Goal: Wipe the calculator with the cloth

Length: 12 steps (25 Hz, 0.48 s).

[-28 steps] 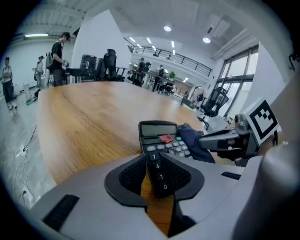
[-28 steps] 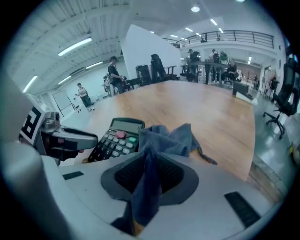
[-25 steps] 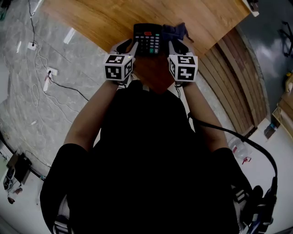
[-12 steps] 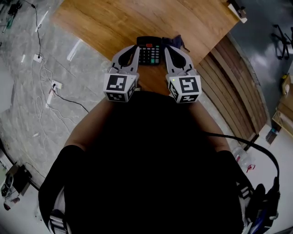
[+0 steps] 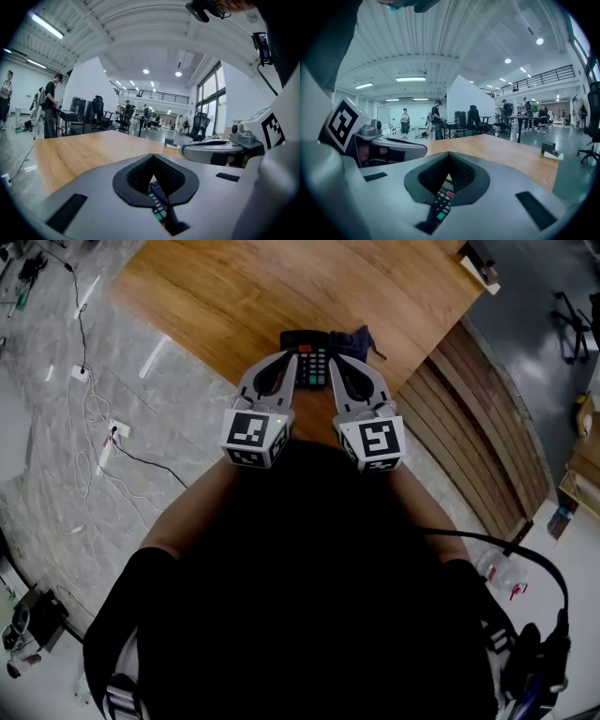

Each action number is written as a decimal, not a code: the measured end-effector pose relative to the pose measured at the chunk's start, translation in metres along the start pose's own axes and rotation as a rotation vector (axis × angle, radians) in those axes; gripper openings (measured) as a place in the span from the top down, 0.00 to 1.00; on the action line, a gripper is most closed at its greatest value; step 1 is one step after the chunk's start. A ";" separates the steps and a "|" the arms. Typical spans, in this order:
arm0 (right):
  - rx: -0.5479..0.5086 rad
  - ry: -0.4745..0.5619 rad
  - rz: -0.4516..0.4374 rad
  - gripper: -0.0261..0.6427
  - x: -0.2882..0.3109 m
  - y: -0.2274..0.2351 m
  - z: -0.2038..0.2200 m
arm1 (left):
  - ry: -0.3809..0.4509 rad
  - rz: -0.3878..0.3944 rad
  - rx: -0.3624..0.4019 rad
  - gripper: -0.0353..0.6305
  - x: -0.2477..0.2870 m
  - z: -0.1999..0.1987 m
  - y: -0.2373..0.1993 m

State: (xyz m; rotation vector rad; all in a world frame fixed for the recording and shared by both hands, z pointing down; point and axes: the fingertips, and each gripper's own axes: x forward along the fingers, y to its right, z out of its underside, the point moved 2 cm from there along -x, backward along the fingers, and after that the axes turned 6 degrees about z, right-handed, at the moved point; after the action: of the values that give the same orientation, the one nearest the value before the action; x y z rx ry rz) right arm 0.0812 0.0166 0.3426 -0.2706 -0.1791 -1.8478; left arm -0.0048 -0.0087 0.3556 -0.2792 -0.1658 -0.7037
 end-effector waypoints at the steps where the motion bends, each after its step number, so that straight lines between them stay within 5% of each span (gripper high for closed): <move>1: 0.000 -0.002 0.001 0.94 0.001 0.000 0.000 | 0.000 -0.001 -0.001 0.94 0.001 0.000 -0.001; 12: 0.012 -0.003 0.031 0.94 0.000 0.008 0.002 | 0.035 -0.035 -0.012 0.94 0.002 -0.003 -0.006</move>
State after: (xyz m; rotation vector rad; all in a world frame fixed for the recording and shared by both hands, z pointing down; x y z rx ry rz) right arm 0.0895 0.0149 0.3448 -0.2663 -0.1873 -1.8147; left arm -0.0073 -0.0148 0.3543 -0.2760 -0.1336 -0.7443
